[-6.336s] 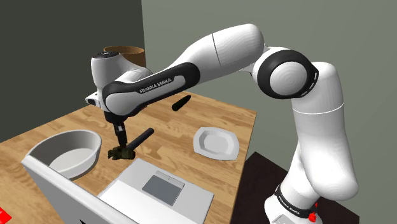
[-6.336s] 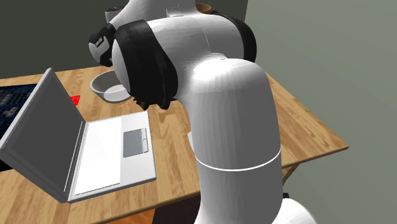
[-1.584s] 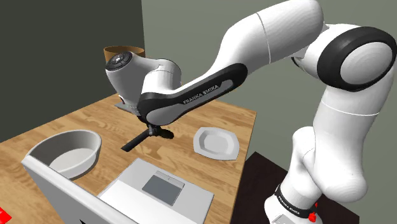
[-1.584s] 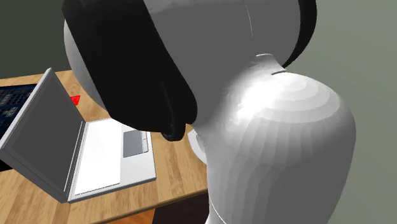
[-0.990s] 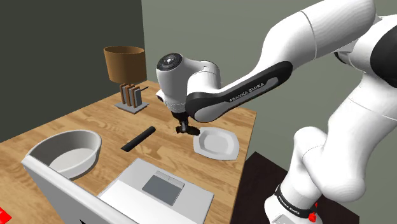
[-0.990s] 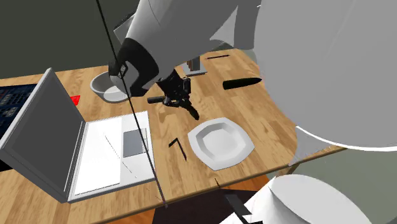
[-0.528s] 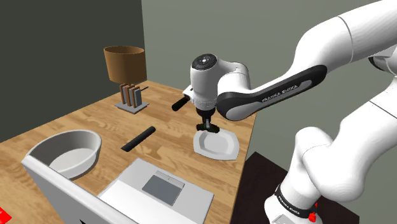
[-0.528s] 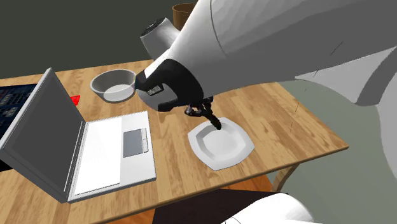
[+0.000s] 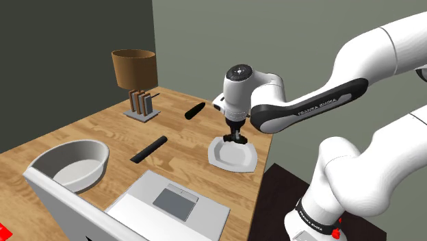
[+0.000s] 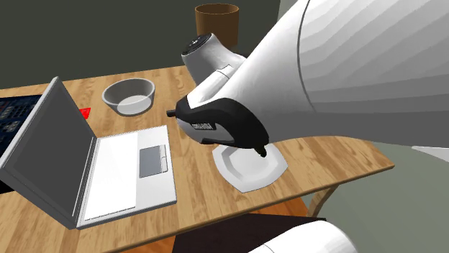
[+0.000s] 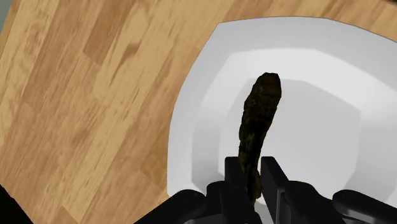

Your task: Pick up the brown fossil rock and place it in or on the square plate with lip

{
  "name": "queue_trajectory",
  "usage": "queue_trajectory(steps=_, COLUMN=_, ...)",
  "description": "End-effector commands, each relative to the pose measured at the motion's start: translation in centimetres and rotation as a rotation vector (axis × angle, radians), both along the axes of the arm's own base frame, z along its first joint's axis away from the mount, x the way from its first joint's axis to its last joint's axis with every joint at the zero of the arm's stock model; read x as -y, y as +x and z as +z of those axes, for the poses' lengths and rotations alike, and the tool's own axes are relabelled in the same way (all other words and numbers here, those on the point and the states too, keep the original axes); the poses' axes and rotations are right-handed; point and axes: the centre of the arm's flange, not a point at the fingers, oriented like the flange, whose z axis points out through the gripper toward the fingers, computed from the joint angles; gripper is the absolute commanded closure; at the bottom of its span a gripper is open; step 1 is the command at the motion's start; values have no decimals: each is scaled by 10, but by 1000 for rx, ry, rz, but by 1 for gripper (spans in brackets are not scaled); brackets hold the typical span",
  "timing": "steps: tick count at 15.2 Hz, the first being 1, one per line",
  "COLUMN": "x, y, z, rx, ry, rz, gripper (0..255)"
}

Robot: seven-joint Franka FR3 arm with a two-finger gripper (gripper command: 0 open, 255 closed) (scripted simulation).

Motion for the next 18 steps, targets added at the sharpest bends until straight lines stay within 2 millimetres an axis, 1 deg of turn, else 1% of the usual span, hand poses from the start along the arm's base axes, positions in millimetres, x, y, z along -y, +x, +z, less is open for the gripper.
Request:
queue_trajectory(steps=1, x=0, y=-1, z=-10, rx=0, ry=0, rz=0, gripper=255)
queue_trajectory(steps=11, x=0, y=-1, z=-65, rx=0, ry=0, rz=0, gripper=255)
queue_trajectory(steps=18, x=0, y=-1, z=-65, rx=0, ry=0, rz=0, gripper=255)
